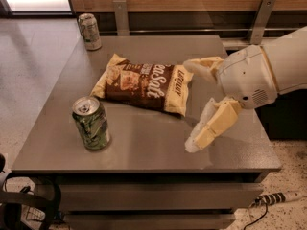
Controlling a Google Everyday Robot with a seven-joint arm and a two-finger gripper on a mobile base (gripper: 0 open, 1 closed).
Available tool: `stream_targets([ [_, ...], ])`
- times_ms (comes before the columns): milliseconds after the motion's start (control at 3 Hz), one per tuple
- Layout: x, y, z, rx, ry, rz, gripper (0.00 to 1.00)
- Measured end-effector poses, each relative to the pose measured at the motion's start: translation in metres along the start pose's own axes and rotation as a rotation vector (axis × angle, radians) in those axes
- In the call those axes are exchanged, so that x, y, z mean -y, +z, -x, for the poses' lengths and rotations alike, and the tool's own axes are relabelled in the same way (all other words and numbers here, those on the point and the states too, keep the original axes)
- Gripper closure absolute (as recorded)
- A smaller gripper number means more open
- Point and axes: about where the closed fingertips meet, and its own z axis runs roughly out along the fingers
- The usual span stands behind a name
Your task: Move green can near 7up can
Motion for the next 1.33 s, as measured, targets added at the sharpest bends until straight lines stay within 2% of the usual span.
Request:
stream_targets([
  [333,-0.017,0.021,0.044,0.142,-0.096,0.028,0.0],
  [667,-0.017,0.021,0.044,0.142,-0.096,0.028,0.0],
  [1000,-0.016,0.038,0.045,0.171,-0.091,0.002,0.0],
  [1333,-0.01,0.081,0.051,0.329,-0.065,-0.051,0.0],
])
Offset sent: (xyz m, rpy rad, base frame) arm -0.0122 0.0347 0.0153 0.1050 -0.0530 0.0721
